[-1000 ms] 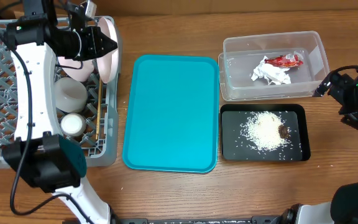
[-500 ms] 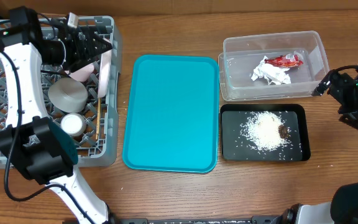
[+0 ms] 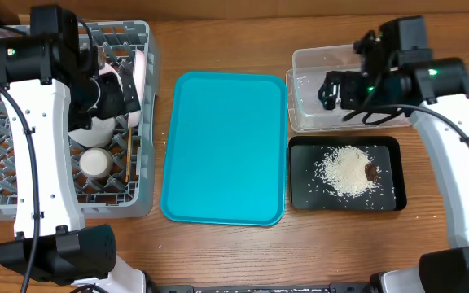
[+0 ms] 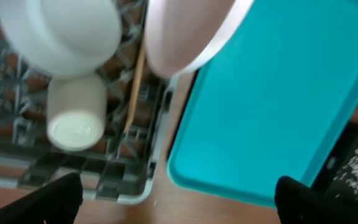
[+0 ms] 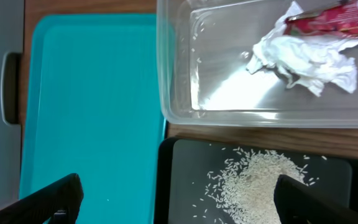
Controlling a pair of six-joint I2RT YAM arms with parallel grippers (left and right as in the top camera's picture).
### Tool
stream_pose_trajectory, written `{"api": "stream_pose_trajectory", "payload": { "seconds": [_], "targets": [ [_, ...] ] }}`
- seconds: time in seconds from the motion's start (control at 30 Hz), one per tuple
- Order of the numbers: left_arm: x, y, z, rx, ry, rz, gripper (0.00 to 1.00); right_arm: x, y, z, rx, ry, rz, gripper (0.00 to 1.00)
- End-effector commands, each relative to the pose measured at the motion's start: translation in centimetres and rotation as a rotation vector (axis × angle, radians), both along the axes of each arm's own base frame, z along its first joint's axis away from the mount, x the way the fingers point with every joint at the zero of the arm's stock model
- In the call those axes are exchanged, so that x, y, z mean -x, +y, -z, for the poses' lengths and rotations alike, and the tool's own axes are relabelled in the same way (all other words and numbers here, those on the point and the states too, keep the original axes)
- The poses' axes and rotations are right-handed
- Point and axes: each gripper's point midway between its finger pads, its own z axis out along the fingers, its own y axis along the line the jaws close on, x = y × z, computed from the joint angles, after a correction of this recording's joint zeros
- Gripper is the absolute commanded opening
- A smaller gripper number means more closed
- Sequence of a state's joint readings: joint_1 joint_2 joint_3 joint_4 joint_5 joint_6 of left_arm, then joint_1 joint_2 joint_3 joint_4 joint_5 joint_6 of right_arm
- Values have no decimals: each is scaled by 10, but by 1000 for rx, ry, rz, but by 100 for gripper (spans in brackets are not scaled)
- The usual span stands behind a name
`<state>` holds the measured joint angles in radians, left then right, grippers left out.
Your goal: Sort waste into correct bins and load items into the dishwasher
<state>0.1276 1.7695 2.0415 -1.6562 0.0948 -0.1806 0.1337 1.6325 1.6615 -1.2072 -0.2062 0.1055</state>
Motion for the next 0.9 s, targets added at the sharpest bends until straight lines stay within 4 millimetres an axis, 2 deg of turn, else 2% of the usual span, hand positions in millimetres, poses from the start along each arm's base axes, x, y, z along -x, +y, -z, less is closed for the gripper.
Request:
{"api": "stream_pose_trajectory", "payload": {
  "seconds": [0.0, 0.13, 0.33, 0.5, 0.63, 0.73, 0.87],
  "targets": [
    [12, 5, 2, -40, 43, -8, 100, 3, -4, 3, 19, 29, 36, 100],
    [30, -2, -3, -58, 22, 34, 100, 14, -8, 10, 33, 61, 41, 100],
    [57, -20, -10, -91, -197, 93, 100, 35, -19, 6, 38, -47, 102, 100],
    [100, -26, -15, -125, -494, 126, 100, 75, -38, -10, 67, -287, 139, 100],
    [138, -27, -20, -138, -675, 113, 100, 107, -47, -18, 77, -344, 156, 100],
    [152, -27, -23, -142, -708, 111, 100, 117, -48, -16, 80, -326, 155, 100],
    [168, -28, -9, -136, -637, 115, 100, 116, -48, -12, 84, -308, 154, 100]
  ]
}}
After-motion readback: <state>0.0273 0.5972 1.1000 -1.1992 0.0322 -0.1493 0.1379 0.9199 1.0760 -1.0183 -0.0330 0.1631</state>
